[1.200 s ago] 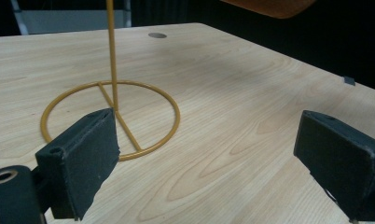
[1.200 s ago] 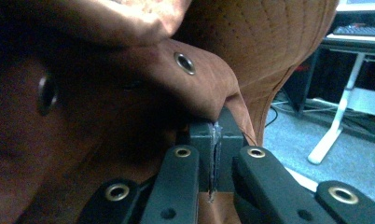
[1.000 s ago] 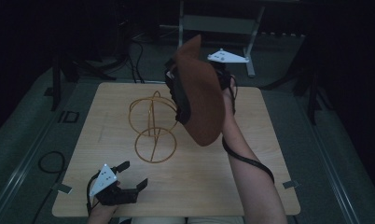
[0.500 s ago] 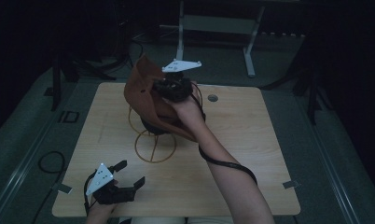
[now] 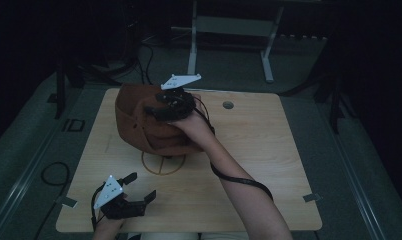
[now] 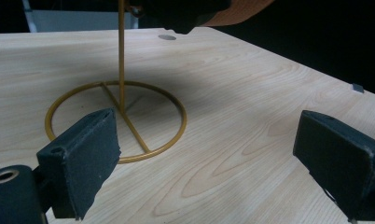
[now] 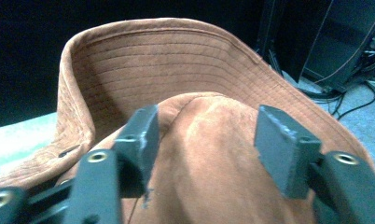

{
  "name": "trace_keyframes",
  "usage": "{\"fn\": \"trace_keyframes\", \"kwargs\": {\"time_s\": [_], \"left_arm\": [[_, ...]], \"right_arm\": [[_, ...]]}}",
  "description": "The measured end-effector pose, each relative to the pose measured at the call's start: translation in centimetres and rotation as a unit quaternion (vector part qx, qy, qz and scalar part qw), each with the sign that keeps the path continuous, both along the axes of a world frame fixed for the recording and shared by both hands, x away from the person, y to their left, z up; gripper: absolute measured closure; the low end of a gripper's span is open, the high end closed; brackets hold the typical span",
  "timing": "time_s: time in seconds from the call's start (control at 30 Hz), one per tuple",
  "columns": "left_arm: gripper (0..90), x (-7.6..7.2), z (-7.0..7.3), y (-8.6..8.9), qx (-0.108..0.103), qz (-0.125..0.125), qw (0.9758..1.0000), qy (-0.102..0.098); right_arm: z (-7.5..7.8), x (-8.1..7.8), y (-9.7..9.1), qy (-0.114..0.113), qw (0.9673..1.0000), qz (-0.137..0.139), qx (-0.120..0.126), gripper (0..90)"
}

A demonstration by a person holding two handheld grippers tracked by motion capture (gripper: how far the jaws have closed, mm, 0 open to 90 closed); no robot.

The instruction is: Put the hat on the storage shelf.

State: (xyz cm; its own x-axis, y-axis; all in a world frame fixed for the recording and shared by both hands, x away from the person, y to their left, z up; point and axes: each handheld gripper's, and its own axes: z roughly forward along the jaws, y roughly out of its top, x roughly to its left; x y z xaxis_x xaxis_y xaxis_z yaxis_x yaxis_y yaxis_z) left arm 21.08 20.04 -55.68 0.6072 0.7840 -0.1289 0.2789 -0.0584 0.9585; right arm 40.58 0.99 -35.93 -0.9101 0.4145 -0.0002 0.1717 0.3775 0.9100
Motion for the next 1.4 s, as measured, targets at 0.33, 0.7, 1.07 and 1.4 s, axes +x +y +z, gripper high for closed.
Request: {"fn": "trace_keyframes", "kwargs": {"time_s": [0.33, 0.7, 1.07, 1.4], "left_arm": [[7.6, 0.1, -0.5, 0.2, -0.004, 0.015, 0.9999, -0.003], [7.5, 0.3, -0.8, 0.3, 0.009, 0.023, 0.9996, -0.012], [7.5, 0.4, -1.1, 0.3, 0.028, 0.032, 0.9989, -0.018], [7.5, 0.7, -1.4, 0.1, 0.038, 0.027, 0.9989, -0.009]], "right_arm": [[0.9, -1.2, -2.2, -0.013, 0.9996, 0.023, 0.013, 15.3], [-0.4, -1.4, -6.3, -0.028, 0.9995, 0.005, -0.015, 15.4], [-2.1, -1.5, -11.4, -0.019, 0.9993, -0.032, -0.002, 15.5], [-4.2, -1.9, -16.6, -0.010, 0.9973, -0.073, 0.003, 15.5]]}}
